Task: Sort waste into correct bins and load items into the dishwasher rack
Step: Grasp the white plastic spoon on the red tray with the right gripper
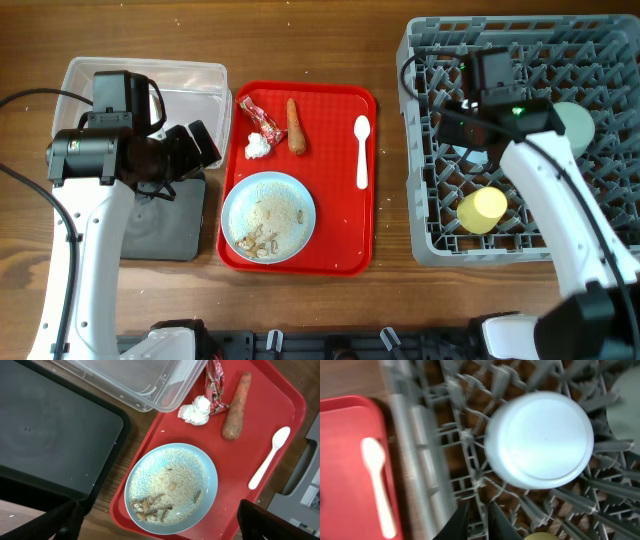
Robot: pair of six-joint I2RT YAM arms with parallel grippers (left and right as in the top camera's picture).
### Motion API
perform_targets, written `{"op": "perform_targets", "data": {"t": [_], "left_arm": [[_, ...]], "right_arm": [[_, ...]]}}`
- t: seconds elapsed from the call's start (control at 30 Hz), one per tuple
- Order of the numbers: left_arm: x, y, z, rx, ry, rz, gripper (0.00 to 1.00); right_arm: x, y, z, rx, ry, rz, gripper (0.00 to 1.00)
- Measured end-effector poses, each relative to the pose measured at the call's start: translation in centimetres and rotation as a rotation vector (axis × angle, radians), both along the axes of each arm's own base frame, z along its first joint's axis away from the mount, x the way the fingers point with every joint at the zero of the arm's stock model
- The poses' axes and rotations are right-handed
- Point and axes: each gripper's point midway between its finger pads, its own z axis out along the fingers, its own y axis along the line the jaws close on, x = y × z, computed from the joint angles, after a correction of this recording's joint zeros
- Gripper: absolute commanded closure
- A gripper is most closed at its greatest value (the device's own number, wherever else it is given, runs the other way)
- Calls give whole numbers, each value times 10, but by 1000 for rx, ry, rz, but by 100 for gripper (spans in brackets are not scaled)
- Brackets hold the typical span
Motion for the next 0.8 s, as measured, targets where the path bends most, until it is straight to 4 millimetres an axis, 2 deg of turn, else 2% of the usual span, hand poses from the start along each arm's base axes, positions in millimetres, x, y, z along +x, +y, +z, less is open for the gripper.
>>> {"op": "perform_targets", "data": {"t": [0.03,0.07,0.13,0.27,0.33,0.43,0.53,0.6,0.63,0.67,0.73,0.77,0.8], "left_arm": [[0,0,0,0,1,0,0],[0,0,0,0,0,0,0],[0,0,0,0,1,0,0],[0,0,0,0,1,0,0],[0,0,0,0,1,0,0],[0,0,0,0,1,0,0],[0,0,0,0,1,0,0],[0,0,0,0,1,0,0],[0,0,0,0,0,0,0],[0,0,0,0,1,0,0],[0,0,0,0,0,0,0],[0,0,0,0,1,0,0],[0,0,0,0,0,0,0]], "right_arm": [[-1,-9,-14,24,47,-32,95],[-3,-20,-30,48,108,-69,96],[-4,-34,-48,68,161,-116,95],[6,-42,-52,83,136,-139,94],[9,-36,-51,111,125,-112,82],[9,6,-45,277,125,86,78],[-4,72,-10,349,53,368,72],[-23,121,4,328,36,507,61],[-32,140,3,305,48,538,60],[-35,149,-1,270,53,523,59],[-26,164,-19,209,49,476,53],[-18,170,-31,193,45,460,53],[-4,172,-60,157,62,428,53]]}}
